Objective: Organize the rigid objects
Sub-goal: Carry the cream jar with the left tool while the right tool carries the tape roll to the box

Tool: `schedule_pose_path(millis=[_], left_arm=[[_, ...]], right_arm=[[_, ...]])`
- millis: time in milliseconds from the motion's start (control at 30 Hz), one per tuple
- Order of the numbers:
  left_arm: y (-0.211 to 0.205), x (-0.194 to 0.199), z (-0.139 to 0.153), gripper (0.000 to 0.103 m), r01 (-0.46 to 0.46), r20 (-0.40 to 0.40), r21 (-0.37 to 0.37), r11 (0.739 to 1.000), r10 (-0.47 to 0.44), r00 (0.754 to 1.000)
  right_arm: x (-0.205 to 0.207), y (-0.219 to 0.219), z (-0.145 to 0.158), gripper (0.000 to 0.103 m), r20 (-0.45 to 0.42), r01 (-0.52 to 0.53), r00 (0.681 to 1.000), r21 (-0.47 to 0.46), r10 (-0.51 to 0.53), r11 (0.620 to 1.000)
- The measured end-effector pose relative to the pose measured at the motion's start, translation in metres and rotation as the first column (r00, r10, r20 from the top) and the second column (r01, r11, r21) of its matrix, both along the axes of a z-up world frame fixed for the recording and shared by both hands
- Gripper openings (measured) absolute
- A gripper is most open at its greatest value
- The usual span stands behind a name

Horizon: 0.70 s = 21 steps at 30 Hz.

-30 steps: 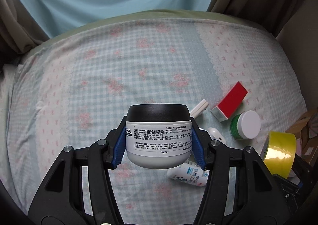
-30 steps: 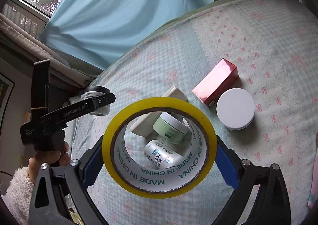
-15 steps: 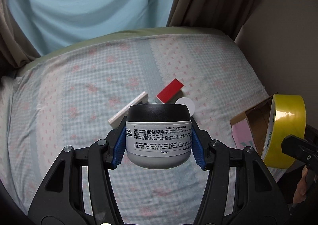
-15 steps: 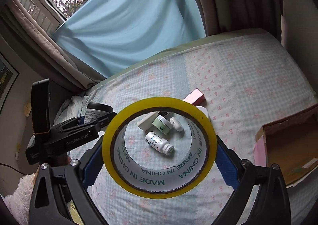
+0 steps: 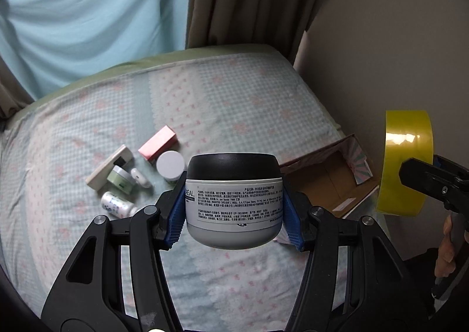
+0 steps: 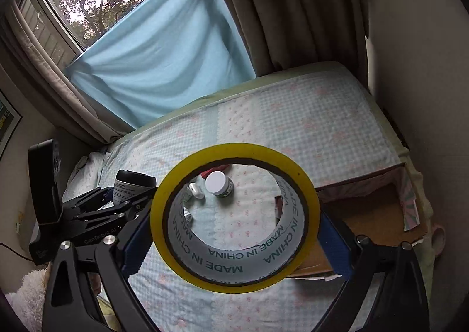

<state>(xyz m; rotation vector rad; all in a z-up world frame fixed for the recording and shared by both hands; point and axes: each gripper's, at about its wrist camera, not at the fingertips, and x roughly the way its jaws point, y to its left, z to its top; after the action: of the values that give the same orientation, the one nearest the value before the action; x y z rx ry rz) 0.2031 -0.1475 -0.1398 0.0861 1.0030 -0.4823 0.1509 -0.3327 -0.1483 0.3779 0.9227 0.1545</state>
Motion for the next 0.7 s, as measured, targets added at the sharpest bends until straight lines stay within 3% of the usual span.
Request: schedule_pose_path(millis=[267, 433, 700], left_arm=[[-0.105, -0.015, -0.029, 0.053, 0.061, -0.043, 0.024, 0.998, -0.06, 0.997], [-0.151, -0.018, -0.07, 0.053, 0.11, -0.09, 0.101, 0.989, -0.102, 0.991], [-0.199, 0.003, -0.16, 0.053, 0.169, -0.228, 0.179, 0.969, -0.126, 0.965]], right_arm=[[0.008, -0.103, -0.021, 0.098, -0.101, 0.068, 0.992, -0.041, -0.071, 0.997], [0.023, -0.15, -0.063, 0.098, -0.218, 0.092, 0.971, -0.054, -0.101, 0.994], [0.06, -0.181, -0.151, 0.098, -0.406, 0.089, 0.908, -0.046, -0.1, 0.995]])
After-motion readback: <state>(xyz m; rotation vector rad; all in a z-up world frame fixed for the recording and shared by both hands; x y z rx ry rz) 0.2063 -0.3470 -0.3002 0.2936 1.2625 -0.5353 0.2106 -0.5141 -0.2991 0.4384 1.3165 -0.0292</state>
